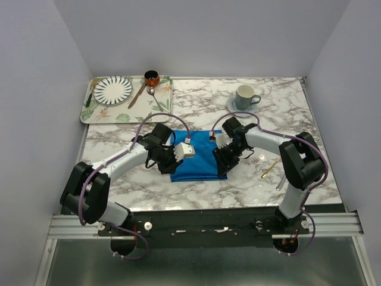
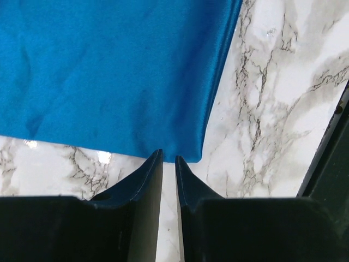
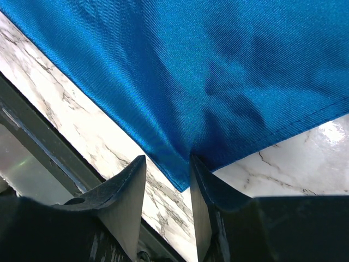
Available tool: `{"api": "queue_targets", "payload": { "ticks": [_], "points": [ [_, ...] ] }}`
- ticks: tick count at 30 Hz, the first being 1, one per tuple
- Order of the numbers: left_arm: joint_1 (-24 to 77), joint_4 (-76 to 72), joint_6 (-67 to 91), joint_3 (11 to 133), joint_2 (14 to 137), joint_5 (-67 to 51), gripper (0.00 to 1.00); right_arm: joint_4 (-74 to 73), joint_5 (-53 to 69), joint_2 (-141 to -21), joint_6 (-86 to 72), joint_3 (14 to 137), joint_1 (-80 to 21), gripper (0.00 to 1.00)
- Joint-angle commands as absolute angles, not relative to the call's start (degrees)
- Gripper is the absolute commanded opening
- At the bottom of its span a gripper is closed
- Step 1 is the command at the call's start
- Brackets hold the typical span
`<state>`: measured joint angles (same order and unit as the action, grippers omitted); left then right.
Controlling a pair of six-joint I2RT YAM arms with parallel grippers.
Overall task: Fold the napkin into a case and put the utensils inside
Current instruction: Smooth out the lower triangle-folded napkin at the center of the board, then rotate the lower triangle-folded napkin at the center of the board.
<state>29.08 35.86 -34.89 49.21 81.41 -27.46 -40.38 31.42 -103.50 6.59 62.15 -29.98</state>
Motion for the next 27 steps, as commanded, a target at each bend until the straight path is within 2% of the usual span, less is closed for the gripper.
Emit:
{"api": "queue_targets", "payload": {
  "ticks": [1, 13, 15, 22, 27],
  "points": [
    [32.16, 34.89, -37.61, 47.38, 82.88, -25.06, 0.27, -41.92, 29.27, -105.21, 7.82, 62.58, -29.71, 0.45],
    [37.17, 36.47, -38.76, 44.74, 86.04, -19.60, 0.25, -43.06, 27.60, -106.44, 8.70, 64.68, -28.30, 0.47],
    [38.14, 36.56, -37.89, 45.00, 86.22, -19.51, 0.24, -44.11, 28.30, -105.30, 8.79, 66.26, -27.43, 0.49],
    [48.41, 37.62, -30.24, 48.77, 88.68, -20.30, 0.25, -50.35, 32.43, -99.94, 7.47, 72.94, -19.70, 0.68],
    [56.85, 37.00, -22.87, 56.41, 92.81, -24.87, 0.29, -53.87, 32.52, -97.30, 8.61, 71.02, -14.68, 0.72]
  ]
}}
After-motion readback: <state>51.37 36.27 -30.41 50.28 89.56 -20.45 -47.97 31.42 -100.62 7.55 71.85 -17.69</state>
